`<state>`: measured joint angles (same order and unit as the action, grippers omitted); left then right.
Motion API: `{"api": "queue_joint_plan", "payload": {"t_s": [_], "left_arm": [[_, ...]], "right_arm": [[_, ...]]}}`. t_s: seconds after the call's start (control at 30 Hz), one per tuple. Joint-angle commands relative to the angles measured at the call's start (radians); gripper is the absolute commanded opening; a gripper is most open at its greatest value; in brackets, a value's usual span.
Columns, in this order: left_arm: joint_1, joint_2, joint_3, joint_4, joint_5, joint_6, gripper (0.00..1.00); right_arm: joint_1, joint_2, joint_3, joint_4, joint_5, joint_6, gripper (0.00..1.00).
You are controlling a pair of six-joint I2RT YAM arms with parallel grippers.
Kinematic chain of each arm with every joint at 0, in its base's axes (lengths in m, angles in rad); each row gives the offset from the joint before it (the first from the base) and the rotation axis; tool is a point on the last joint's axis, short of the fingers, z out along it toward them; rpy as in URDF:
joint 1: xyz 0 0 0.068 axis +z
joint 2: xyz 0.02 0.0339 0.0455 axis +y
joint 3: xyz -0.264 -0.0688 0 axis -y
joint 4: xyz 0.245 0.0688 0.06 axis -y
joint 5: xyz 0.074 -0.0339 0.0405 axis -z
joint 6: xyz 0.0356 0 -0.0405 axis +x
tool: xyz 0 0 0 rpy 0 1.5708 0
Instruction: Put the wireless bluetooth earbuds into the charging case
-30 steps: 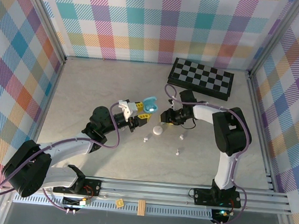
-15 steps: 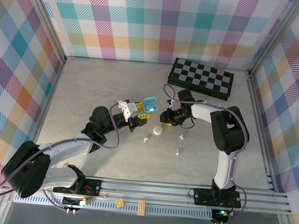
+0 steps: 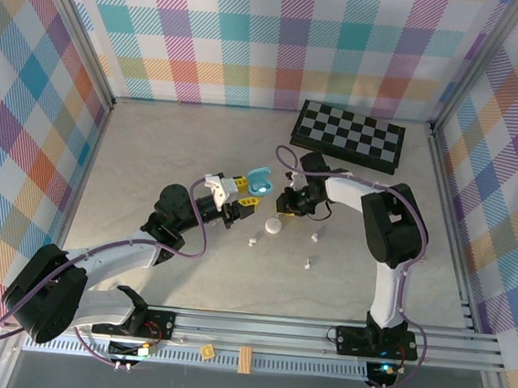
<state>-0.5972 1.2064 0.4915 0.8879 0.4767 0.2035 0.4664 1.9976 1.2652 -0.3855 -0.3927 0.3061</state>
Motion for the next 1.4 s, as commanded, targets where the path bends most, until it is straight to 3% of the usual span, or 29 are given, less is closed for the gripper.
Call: {"api": "queue_joint_plan", "payload": {"t_s": [0.0, 0.2, 0.43, 0.6, 0.73, 1.03, 1.37], "left_arm": [[0.002, -0.026, -0.02, 0.008, -0.009, 0.019, 0.36], [0.004, -0.019, -0.019, 0.011, -0.013, 0.012, 0.36], [0.004, 0.005, -0.011, 0.028, -0.004, 0.002, 0.36], [0.004, 0.038, 0.003, 0.042, 0.007, -0.007, 0.36], [0.004, 0.061, 0.012, 0.055, 0.012, -0.01, 0.36], [0.004, 0.073, 0.012, 0.07, 0.01, -0.016, 0.36], [0.004, 0.062, 0.015, 0.06, 0.016, -0.019, 0.36]], "right_arm": [[0.009, -0.091, -0.047, 0.013, 0.111, -0.015, 0.22], [0.008, -0.265, -0.126, 0.038, 0.212, -0.024, 0.22], [0.013, -0.484, -0.133, -0.012, 0.222, -0.07, 0.22], [0.102, -0.598, -0.056, -0.104, 0.375, -0.188, 0.23], [0.125, -0.678, -0.031, -0.103, 0.361, -0.219, 0.22], [0.199, -0.733, -0.01, -0.06, 0.319, -0.321, 0.22], [0.246, -0.683, 0.022, -0.05, 0.269, -0.371, 0.22]]}}
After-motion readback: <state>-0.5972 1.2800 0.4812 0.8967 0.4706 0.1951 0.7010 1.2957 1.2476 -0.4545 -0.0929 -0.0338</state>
